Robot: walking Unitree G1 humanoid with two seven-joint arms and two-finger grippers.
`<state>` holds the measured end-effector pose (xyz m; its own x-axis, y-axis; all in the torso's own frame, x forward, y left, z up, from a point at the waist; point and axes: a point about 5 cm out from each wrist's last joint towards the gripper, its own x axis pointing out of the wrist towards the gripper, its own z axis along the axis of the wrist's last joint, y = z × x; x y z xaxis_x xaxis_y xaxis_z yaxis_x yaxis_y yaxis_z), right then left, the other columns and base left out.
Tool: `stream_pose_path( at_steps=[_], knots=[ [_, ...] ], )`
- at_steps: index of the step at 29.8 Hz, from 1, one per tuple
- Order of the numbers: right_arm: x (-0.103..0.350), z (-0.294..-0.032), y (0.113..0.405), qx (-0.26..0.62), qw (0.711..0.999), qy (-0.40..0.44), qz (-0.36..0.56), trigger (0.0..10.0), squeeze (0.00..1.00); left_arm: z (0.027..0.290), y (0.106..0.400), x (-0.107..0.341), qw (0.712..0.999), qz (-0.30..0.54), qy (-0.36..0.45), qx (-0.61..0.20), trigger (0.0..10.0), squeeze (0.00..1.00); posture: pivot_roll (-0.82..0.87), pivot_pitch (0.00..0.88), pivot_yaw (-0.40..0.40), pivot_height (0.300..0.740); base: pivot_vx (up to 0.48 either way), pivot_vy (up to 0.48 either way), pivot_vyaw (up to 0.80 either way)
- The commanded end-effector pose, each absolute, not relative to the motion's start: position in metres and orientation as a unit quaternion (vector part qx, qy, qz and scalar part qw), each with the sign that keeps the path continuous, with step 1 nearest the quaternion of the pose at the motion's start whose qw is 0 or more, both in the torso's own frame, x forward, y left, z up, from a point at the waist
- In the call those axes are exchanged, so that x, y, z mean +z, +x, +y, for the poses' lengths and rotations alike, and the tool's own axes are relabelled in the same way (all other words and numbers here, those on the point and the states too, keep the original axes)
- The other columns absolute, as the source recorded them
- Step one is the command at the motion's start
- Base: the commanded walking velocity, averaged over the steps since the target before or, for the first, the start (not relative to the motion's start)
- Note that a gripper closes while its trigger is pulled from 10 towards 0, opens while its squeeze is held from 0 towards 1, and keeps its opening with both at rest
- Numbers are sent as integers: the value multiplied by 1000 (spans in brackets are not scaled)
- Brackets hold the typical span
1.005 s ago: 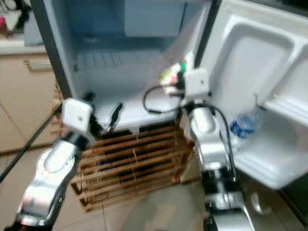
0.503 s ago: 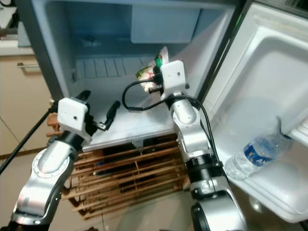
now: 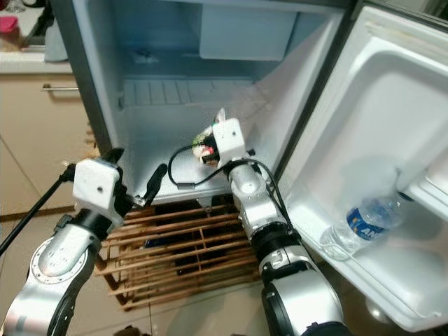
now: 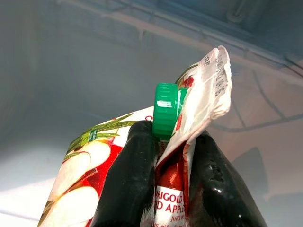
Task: Restocking fridge
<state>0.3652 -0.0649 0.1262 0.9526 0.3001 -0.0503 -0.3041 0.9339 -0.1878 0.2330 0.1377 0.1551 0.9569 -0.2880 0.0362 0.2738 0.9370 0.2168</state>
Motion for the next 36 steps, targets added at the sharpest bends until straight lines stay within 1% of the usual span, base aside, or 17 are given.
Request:
stream_pose_path(
  at_steps=[1, 2, 4, 6, 9, 11, 13, 15, 16, 18, 23, 24, 26, 34, 35, 36],
  knots=[
    [139, -67, 371, 141, 985, -97, -14, 0, 0, 134, 231, 163, 982, -46, 108, -146, 10000, 0, 161, 61, -115, 740, 0, 0, 0],
    [149, -62, 375, 137, 986, -91, -37, 0, 0, 134, 227, 162, 983, -42, 108, -145, 10000, 0, 178, 62, -124, 740, 0, 0, 0],
    [153, -60, 376, 137, 986, -88, -46, 0, 0, 133, 226, 162, 983, -42, 108, -145, 10000, 0, 182, 61, -126, 740, 0, 0, 0],
    [171, -51, 379, 146, 982, -83, -90, 0, 0, 132, 222, 163, 983, -41, 109, -144, 10000, 0, 208, 65, -136, 740, 0, 0, 0],
    [212, -35, 381, 166, 968, -76, -174, 0, 0, 133, 216, 165, 984, -38, 108, -136, 10000, 0, 233, 68, -153, 740, 0, 0, 0],
    [221, -32, 381, 171, 964, -72, -191, 0, 0, 134, 214, 165, 984, -37, 108, -134, 10000, 0, 240, 69, -159, 740, 0, 0, 0],
    [243, -21, 378, 197, 951, -69, -230, 0, 0, 134, 210, 163, 986, -32, 104, -126, 10000, 0, 256, 65, -177, 740, 0, 0, 0],
    [254, -12, 375, 215, 942, -64, -249, 0, 0, 133, 208, 162, 987, -29, 100, -122, 10000, 0, 263, 62, -184, 740, 0, 0, 0],
    [254, -12, 375, 215, 942, -64, -249, 0, 0, 133, 208, 162, 987, -29, 100, -122, 10000, 0, 263, 62, -184, 740, 0, 0, 0],
    [254, -2, 377, 232, 939, -66, -244, 0, 0, 131, 206, 162, 987, -28, 99, -120, 10000, 0, 276, 64, -198, 740, 0, 0, 0],
    [266, 5, 377, 245, 933, -63, -254, 0, 0, 130, 204, 161, 988, -25, 99, -117, 10000, 0, 290, 70, -208, 740, 0, 0, 0],
    [278, 11, 374, 260, 923, -72, -273, 0, 0, 134, 202, 160, 989, -20, 99, -107, 10000, 0, 287, 70, -216, 740, 0, 0, 0],
    [279, 14, 375, 262, 921, -86, -275, 0, 0, 135, 201, 160, 990, -18, 99, -102, 10000, 0, 285, 72, -216, 740, 0, 0, 0],
    [274, 20, 380, 233, 929, -122, -262, 0, 0, 134, 197, 158, 990, -13, 107, -95, 10000, 0, 314, 104, -223, 740, 0, 0, 0],
    [269, 18, 382, 220, 936, -122, -244, 0, 0, 135, 195, 158, 990, -10, 109, -93, 10000, 0, 329, 117, -226, 740, 0, 0, 0],
    [269, 18, 382, 220, 936, -122, -244, 0, 0, 135, 195, 158, 990, -10, 109, -93, 10000, 0, 329, 117, -226, 740, 0, 0, 0]
  ],
)
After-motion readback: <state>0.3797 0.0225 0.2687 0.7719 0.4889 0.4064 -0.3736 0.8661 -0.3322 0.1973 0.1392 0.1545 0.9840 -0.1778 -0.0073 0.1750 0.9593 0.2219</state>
